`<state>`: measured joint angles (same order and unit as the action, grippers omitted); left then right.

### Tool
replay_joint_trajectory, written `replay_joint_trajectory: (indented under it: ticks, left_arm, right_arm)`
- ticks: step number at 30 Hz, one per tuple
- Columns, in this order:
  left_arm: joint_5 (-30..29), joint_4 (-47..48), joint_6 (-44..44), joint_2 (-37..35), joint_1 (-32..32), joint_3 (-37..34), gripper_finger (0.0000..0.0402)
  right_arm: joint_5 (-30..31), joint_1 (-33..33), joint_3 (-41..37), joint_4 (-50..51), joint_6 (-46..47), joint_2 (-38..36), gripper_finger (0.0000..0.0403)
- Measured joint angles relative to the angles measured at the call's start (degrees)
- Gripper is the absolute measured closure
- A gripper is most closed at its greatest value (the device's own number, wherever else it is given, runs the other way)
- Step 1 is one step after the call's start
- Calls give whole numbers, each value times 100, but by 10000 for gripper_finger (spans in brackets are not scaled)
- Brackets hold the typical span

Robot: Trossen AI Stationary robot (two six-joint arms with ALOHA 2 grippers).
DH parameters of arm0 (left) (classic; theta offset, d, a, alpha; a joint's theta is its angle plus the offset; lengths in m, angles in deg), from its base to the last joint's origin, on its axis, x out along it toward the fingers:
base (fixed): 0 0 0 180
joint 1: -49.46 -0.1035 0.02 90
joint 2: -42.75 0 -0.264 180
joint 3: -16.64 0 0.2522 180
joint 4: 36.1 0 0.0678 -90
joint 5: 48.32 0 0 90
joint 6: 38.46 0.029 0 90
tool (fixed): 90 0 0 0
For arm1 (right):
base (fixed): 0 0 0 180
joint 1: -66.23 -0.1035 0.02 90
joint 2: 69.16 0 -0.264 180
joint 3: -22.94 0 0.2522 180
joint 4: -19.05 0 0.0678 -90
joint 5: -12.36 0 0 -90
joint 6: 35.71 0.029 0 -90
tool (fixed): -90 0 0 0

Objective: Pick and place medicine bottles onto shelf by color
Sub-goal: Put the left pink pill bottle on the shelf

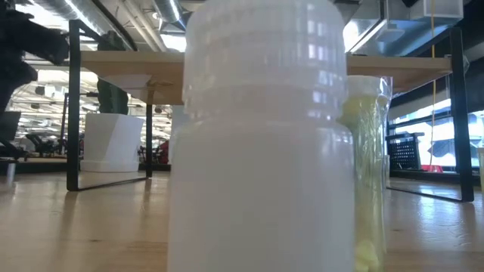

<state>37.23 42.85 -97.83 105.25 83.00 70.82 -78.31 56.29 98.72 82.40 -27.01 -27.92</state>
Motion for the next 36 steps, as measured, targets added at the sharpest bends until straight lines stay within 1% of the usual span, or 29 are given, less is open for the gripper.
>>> replay_joint_trajectory:
  ticks: [4,12,18,21,33,36]
  left_arm:
    - [108,-206,4,0,-87,-191,134]
    - [114,-764,2,0,-107,-545,134]
    - [103,-824,-5,0,-107,-599,140]
    - [103,-821,-5,0,-107,-599,155]
    - [117,-782,-55,0,-107,-599,246]
    - [119,-783,-181,0,-107,-599,266]
  right_arm:
    - [0,0,0,0,1,1,389]
    - [0,-1,0,0,3,1,389]
    - [0,0,0,0,1,1,389]
    - [0,1,0,0,3,1,389]
    - [0,1,0,0,-3,1,389]
    - [0,-1,0,0,2,1,389]
